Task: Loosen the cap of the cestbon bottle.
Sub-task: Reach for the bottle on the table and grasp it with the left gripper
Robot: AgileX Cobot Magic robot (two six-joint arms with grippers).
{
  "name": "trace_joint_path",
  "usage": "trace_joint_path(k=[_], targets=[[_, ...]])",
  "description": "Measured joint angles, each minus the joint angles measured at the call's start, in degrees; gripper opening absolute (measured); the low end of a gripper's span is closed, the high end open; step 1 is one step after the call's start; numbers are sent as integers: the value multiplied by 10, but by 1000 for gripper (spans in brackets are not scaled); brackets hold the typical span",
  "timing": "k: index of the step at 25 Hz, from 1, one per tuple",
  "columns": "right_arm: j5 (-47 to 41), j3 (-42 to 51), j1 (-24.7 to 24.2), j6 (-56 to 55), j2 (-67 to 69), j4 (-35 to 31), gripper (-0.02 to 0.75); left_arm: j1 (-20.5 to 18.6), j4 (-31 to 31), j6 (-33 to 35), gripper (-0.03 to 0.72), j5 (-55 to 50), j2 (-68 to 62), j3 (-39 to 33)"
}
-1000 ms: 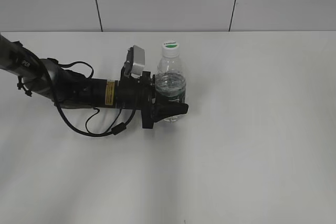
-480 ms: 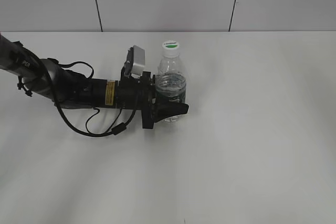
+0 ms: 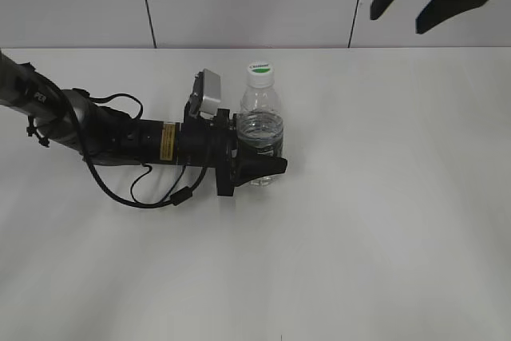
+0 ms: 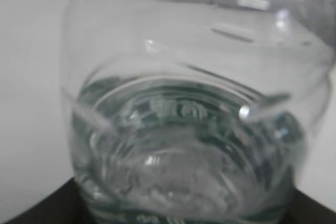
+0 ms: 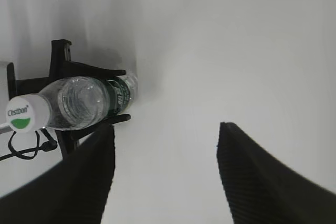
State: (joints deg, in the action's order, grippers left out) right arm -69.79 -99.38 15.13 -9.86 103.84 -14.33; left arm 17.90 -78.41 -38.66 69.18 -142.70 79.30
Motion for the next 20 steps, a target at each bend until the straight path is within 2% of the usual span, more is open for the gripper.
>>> trace_joint_path(k=[9, 20], targets=[[0, -51, 83, -12, 95, 0, 469, 0, -4, 0, 410, 0, 0, 0], [-1, -126, 112, -18, 124, -14, 469, 0, -13, 1, 410, 2, 0, 0]])
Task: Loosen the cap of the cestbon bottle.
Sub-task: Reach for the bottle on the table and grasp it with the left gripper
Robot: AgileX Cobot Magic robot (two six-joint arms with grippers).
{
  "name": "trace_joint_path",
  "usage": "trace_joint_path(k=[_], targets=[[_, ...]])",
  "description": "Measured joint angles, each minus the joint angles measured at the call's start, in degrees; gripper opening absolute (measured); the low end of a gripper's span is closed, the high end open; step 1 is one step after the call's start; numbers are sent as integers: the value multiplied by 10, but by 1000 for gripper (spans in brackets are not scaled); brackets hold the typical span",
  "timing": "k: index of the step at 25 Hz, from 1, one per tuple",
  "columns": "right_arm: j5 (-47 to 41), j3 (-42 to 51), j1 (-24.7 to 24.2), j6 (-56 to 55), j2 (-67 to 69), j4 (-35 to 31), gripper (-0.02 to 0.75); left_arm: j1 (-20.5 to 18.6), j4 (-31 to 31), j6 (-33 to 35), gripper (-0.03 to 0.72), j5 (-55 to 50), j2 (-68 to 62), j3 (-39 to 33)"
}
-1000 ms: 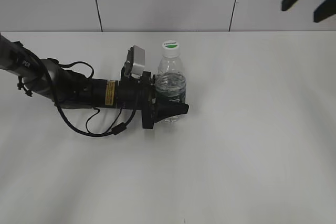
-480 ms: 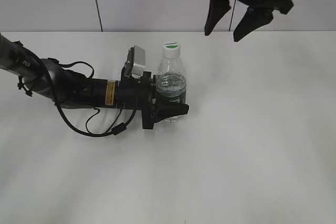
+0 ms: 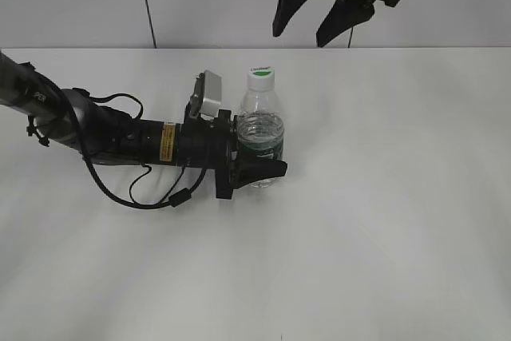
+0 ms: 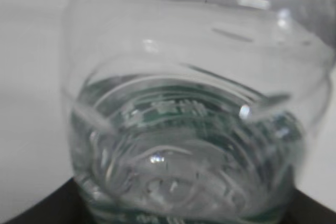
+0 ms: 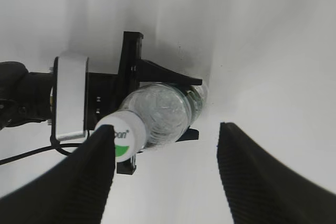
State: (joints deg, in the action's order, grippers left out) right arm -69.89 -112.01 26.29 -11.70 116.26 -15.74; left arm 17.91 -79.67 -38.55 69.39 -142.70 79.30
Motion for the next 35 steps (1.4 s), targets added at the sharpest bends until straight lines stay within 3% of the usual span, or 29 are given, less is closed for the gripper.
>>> trace_joint_path(k=[10, 35], targets=[[0, -2, 35, -1, 26, -6, 469, 0, -9, 1, 410, 3, 0, 1], [-1, -2, 55, -5, 30, -4, 469, 0, -11, 21, 410, 4, 0, 1]])
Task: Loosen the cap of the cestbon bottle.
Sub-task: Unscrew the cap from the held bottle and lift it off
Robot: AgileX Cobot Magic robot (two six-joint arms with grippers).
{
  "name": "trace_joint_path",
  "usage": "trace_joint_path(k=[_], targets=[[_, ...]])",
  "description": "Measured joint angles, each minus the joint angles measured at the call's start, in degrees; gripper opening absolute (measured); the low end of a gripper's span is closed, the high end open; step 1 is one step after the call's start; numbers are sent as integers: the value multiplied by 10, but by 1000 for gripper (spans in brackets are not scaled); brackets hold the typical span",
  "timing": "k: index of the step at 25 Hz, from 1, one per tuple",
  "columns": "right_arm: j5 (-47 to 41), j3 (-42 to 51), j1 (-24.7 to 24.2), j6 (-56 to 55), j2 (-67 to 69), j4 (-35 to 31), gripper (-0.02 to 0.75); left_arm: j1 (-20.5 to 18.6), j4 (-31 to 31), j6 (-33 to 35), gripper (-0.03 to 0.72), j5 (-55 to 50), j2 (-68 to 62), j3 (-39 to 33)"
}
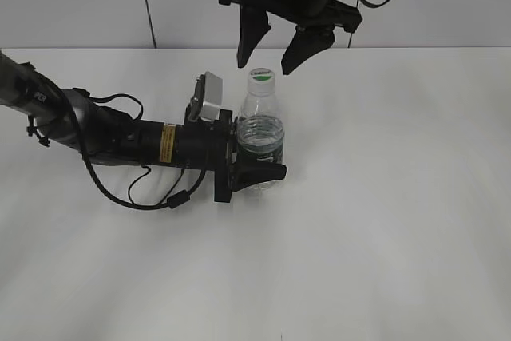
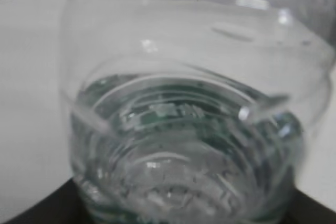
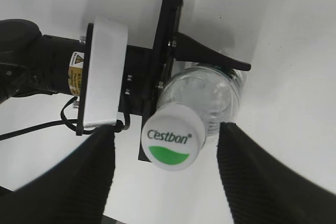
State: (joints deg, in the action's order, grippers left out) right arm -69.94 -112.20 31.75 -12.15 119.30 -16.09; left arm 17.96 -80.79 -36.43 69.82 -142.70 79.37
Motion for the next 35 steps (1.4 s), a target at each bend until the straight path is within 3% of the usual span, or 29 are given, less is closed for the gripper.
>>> trace_joint_path(k=[35], targets=[[0, 0, 21, 3, 22, 52, 469, 0, 0, 1, 410, 0, 0, 0]])
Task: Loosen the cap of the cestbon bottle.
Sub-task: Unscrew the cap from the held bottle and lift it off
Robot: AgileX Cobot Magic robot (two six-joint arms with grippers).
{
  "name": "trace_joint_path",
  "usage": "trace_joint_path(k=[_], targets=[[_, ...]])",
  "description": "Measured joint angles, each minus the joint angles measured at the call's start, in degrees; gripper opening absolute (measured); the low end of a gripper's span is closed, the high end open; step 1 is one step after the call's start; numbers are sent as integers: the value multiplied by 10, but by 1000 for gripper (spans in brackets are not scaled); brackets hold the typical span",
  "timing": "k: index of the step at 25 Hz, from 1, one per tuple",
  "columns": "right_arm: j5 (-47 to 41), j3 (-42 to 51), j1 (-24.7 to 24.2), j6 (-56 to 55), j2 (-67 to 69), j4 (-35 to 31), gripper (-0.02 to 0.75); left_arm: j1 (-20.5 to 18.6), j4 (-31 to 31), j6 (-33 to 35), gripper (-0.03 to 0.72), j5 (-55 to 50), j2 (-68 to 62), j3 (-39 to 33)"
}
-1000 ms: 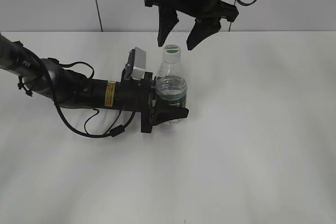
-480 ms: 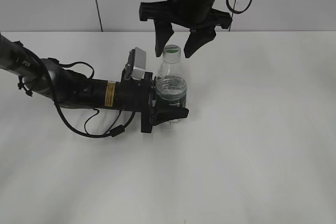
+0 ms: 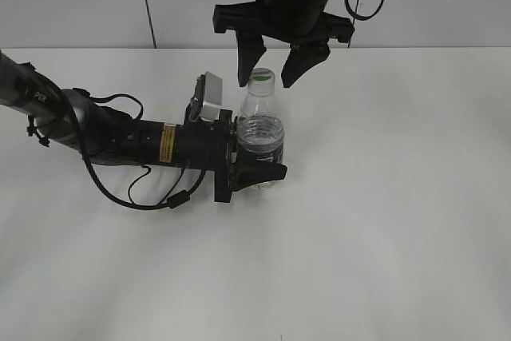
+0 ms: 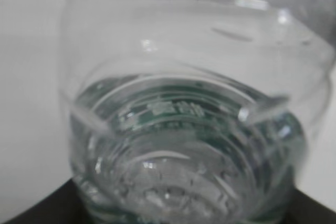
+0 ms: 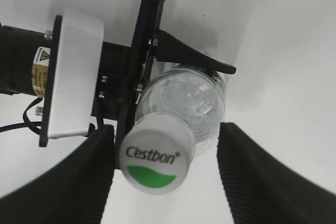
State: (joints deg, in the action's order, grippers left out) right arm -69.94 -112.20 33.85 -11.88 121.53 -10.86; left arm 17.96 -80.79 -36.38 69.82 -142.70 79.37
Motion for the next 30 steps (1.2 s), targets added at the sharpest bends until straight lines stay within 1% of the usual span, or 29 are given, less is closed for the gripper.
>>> trace_joint_path(k=[5, 7, 19, 26, 28, 30], targets=[[0, 0, 0, 6, 0, -4, 468, 0, 0, 0, 410, 0, 0, 0], [0, 0, 0, 7, 0, -10, 455, 0, 0, 0, 410, 0, 0, 0], [0, 0, 0, 13, 0, -15, 310, 0, 0, 1, 410, 0, 0, 0], [-1, 0, 0, 28, 0, -15, 310, 0, 0, 1, 410, -2, 0, 0], [-1, 0, 0, 46, 0, -15, 310, 0, 0, 1, 410, -2, 0, 0], [0, 0, 0, 94, 0, -15, 310, 0, 0, 2, 410, -2, 0, 0]])
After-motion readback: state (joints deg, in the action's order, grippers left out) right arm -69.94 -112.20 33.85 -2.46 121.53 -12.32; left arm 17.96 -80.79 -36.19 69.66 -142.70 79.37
